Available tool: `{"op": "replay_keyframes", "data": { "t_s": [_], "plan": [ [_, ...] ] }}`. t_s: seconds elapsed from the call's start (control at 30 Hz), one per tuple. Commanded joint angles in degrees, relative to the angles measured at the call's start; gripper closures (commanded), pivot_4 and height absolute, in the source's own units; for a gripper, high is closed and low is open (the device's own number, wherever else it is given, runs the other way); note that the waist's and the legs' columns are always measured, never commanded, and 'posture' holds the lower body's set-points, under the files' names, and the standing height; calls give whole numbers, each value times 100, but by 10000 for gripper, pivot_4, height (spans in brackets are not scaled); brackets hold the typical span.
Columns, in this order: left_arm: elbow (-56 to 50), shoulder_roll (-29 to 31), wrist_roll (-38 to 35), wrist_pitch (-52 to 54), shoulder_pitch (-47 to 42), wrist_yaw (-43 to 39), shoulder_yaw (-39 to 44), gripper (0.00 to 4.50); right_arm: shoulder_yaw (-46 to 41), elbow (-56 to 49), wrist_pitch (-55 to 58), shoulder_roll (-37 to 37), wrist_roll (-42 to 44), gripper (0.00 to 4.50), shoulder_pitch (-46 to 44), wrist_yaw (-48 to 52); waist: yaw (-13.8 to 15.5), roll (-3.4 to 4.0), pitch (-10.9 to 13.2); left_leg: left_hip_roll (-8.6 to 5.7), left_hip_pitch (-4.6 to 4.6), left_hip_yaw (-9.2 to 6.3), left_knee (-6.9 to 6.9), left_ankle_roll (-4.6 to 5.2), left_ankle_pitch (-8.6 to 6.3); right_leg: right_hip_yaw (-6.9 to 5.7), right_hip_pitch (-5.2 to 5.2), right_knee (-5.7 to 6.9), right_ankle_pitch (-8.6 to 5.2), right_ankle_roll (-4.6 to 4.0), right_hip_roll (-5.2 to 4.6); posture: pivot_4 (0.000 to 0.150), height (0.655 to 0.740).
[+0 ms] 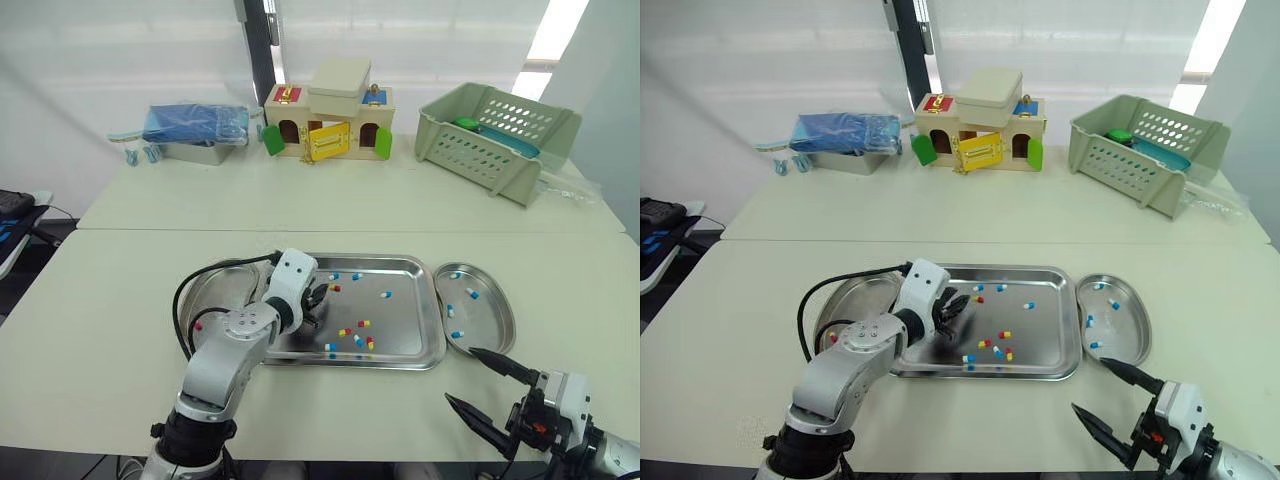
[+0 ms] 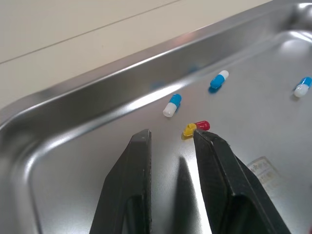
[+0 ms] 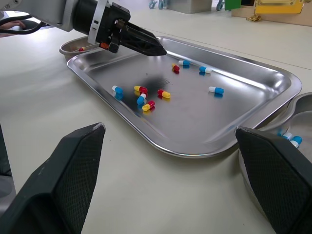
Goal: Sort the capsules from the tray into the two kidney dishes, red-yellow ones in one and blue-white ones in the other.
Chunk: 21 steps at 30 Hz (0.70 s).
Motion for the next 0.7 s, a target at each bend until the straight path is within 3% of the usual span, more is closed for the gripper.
{"op": "replay_keyframes", "data": {
  "t_s": [0.03,0.33,0.43,0.6,0.7],
  "plan": [
    [-394,47,-36,-122,131,-1,102,31655,-105,-138,24,-69,119,0,-8,0,0,0,0,0,0,-1,0,0,0,-1,0,0,0,0,0,1500,7400],
    [-198,-11,-84,-72,3,-172,-158,31655,-20,-219,98,-59,78,0,-37,-66,-1,-1,1,-1,-1,-1,0,2,-1,-1,0,0,0,0,0,1500,7400],
    [-73,-86,-52,-100,-92,-174,-247,25979,-9,-307,147,-67,73,0,-16,-130,0,-1,1,-1,-1,0,0,2,-1,-1,0,0,0,0,0,1500,7400],
    [233,-265,-36,38,-288,-71,-194,10477,-38,-414,220,-87,80,0,30,-177,-1,-1,1,-1,0,0,0,2,-1,-1,0,0,0,0,0,1500,7400],
    [365,-303,-43,169,-375,-65,-190,10477,-78,-445,251,-109,92,0,52,-170,-1,-1,1,-2,-1,-1,0,2,-1,-1,0,0,0,0,0,1500,7400]
  ]
}}
